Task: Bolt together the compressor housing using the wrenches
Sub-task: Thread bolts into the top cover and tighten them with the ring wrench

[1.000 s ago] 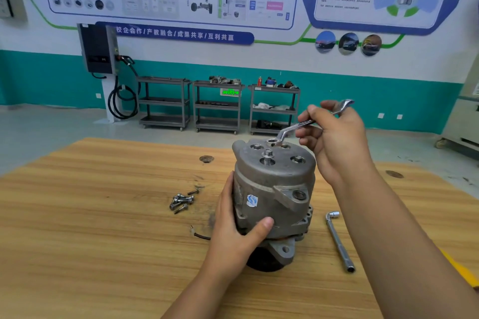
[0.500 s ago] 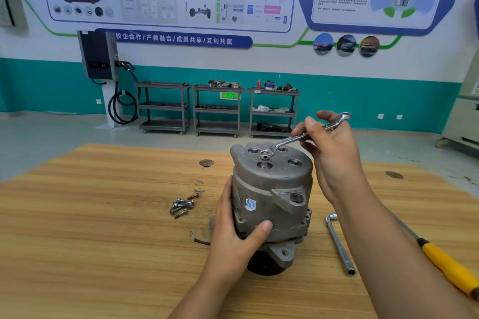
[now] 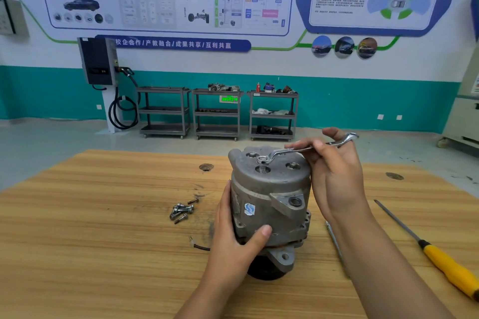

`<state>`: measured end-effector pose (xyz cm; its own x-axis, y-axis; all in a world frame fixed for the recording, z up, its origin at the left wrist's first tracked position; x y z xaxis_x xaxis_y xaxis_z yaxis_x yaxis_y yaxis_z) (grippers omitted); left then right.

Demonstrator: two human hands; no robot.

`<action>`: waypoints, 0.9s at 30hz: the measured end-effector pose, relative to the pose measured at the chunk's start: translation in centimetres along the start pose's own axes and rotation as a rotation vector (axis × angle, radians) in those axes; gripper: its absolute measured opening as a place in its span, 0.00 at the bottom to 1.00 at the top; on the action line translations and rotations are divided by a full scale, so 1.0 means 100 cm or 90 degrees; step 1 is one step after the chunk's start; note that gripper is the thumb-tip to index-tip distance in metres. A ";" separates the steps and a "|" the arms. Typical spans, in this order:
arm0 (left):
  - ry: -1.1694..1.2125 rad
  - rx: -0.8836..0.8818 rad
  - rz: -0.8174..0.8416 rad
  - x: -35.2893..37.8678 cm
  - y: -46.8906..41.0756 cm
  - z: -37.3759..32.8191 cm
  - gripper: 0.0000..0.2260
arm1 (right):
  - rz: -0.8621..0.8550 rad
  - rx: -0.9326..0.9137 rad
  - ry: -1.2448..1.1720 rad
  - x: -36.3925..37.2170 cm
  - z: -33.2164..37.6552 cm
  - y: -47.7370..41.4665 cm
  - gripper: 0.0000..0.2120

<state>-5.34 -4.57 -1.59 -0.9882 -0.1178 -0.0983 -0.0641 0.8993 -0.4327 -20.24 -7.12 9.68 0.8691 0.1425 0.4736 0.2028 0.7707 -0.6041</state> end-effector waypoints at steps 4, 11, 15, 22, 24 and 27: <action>-0.003 -0.004 0.001 0.000 0.000 -0.003 0.40 | -0.023 -0.046 -0.010 -0.003 -0.001 0.018 0.12; -0.076 0.001 -0.027 0.000 0.005 -0.009 0.47 | -0.022 -0.222 0.127 0.001 0.002 0.055 0.09; -0.151 0.029 -0.073 0.007 0.014 -0.012 0.47 | -0.031 -0.293 0.203 0.000 0.004 0.066 0.10; -0.233 0.030 -0.145 0.027 0.038 -0.017 0.43 | -0.037 -0.378 0.277 -0.001 0.008 0.073 0.11; -0.247 0.046 -0.171 0.029 0.041 -0.019 0.40 | -0.035 -0.410 0.328 -0.001 0.008 0.075 0.12; -0.221 0.063 -0.226 0.020 0.037 -0.024 0.34 | -0.009 -0.431 0.396 -0.002 0.010 0.075 0.10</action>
<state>-7.92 -0.46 -1.29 -0.8020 -0.5574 -0.2147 -0.3573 0.7358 -0.5753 -19.35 -0.71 5.66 0.9110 -0.3746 0.1722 0.2656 0.2139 -0.9401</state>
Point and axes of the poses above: each hand's wrist, its own y-axis away from the middle knuckle, its own x-axis out of the palm, z = x × y, the point moved 1 cm from there along -y, towards the middle knuckle, and after that the axes turned 3 degrees about -x, right-handed, at the moved point
